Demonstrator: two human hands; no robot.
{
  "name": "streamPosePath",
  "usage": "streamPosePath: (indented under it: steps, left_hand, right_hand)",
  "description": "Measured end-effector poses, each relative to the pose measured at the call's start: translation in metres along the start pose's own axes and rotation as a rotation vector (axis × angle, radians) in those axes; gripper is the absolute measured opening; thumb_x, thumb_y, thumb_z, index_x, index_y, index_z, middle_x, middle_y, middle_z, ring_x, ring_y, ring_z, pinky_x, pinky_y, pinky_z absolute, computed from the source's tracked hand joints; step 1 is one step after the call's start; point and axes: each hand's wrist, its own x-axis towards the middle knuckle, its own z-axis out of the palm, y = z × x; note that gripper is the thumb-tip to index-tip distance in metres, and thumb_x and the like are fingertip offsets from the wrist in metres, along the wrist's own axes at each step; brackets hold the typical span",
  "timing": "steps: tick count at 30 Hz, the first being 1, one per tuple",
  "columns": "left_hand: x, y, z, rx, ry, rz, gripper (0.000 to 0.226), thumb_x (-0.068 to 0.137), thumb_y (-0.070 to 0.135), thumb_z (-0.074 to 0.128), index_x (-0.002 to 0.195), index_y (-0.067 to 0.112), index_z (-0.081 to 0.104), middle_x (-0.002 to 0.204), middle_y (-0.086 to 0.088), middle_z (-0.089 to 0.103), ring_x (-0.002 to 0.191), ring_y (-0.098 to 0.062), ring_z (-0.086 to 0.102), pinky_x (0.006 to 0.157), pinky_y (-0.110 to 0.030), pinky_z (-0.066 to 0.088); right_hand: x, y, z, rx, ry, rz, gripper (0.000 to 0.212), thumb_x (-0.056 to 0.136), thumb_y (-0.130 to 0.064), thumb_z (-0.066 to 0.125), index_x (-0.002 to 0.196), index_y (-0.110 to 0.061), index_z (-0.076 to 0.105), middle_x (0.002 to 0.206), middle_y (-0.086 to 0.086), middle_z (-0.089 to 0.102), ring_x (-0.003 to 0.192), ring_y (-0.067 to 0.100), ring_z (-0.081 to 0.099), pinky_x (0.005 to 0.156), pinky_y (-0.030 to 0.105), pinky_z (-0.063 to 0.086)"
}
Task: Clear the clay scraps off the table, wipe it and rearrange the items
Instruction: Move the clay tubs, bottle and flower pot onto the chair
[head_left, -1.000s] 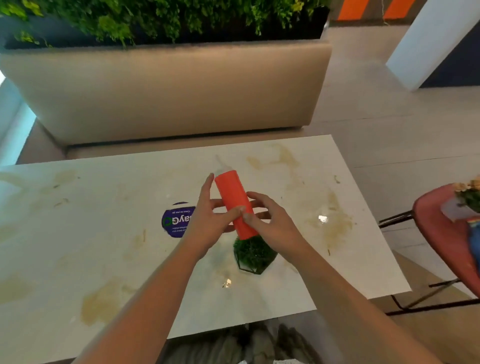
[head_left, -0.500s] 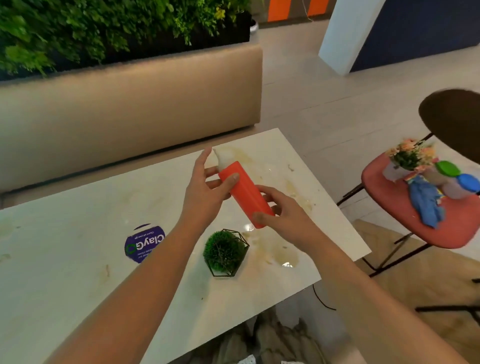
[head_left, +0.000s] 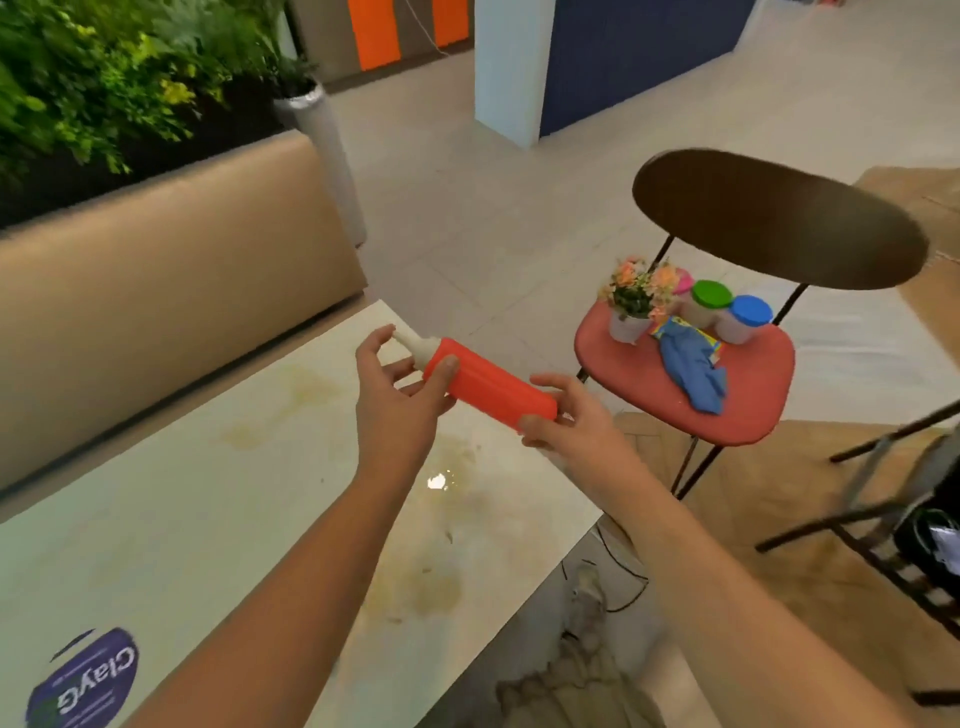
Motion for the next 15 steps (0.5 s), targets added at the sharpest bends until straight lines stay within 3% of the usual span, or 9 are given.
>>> streamPosePath:
  steps: [3,6,10,13,15]
  left_hand:
    - [0.028,-0.012,0.073,0.080,-0.067,-0.009,0.068,0.088,0.041,0.080,0.143,0.038,0.041,0.133,-0.002,0.059,0.107,-0.016,0.070,0.083,-0.039,0.064]
    - [0.056,-0.029,0.148,0.212,-0.114,-0.034,0.070,0.089,0.044,0.077,0.148,0.034,0.041,0.132,0.008,0.055,0.096,0.004,0.063,0.073,-0.018,0.057]
    - [0.083,-0.050,0.240,0.288,-0.209,-0.176,0.072,0.087,0.045,0.079,0.149,0.034,0.044,0.137,0.003,0.052,0.100,0.001,0.059,0.091,-0.042,0.061]
    - [0.101,-0.060,0.296,0.277,-0.270,-0.285,0.071,0.089,0.033,0.080,0.149,0.025,0.045,0.131,0.001,0.058,0.106,-0.013,0.064,0.090,-0.044,0.061]
    - [0.111,-0.069,0.330,0.262,-0.279,-0.338,0.067,0.090,0.025,0.079,0.148,0.018,0.047,0.123,0.000,0.064,0.106,-0.019,0.067,0.087,-0.043,0.062]
  right_hand:
    - [0.036,0.005,-0.070,0.106,0.091,0.007,0.040,0.088,-0.003,0.075,0.121,-0.022,0.063,0.120,0.013,0.063,0.093,0.028,0.070,0.083,0.037,0.058]
    - [0.077,0.007,-0.147,0.201,0.159,0.034,0.035,0.092,0.002,0.068,0.121,-0.016,0.062,0.119,0.012,0.063,0.099,0.024,0.067,0.084,0.037,0.058]
    - [0.111,0.016,-0.242,0.202,0.229,0.118,0.033,0.093,-0.002,0.068,0.123,-0.016,0.063,0.122,0.010,0.061,0.106,0.023,0.065,0.094,0.046,0.057]
    - [0.127,0.024,-0.298,-0.092,0.236,0.123,0.034,0.089,-0.018,0.077,0.117,-0.036,0.067,0.110,0.003,0.066,0.090,0.015,0.063,0.081,0.036,0.056]
    - [0.139,0.029,-0.329,-0.262,0.208,0.159,0.040,0.085,-0.023,0.082,0.118,-0.038,0.065,0.100,0.001,0.067,0.077,0.014,0.063,0.073,0.030,0.052]
